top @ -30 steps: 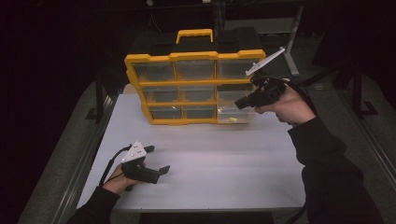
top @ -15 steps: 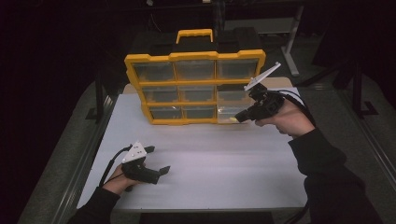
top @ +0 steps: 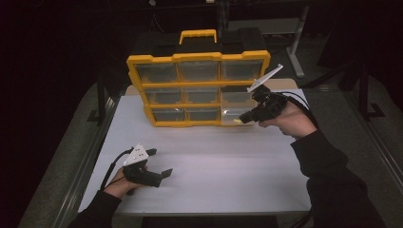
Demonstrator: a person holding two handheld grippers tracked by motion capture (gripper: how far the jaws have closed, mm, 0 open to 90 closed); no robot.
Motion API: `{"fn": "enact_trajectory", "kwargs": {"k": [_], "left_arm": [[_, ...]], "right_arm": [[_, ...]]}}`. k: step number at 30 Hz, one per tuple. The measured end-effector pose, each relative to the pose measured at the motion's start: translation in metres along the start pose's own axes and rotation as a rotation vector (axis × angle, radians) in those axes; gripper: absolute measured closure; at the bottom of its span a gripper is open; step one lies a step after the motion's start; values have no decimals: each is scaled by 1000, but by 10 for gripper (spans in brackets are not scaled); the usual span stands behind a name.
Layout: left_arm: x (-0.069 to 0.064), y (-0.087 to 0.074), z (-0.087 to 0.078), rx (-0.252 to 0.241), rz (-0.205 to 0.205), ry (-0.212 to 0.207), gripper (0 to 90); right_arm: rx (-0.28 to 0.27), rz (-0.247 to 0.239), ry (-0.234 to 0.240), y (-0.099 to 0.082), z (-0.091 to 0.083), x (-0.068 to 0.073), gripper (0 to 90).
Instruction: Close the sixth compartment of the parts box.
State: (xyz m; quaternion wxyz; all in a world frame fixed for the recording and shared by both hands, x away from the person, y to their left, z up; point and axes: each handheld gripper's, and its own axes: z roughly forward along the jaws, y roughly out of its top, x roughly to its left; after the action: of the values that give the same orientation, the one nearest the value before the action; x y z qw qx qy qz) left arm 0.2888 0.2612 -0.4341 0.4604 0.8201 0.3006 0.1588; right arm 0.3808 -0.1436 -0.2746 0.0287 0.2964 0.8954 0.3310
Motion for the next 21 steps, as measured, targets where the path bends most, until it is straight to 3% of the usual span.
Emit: {"fn": "enact_trajectory", "kwargs": {"k": [21], "left_arm": [[0, 0, 0, 0, 0, 2, 12]], "right_arm": [[-8, 9, -49, 15, 4, -14, 890]]}}
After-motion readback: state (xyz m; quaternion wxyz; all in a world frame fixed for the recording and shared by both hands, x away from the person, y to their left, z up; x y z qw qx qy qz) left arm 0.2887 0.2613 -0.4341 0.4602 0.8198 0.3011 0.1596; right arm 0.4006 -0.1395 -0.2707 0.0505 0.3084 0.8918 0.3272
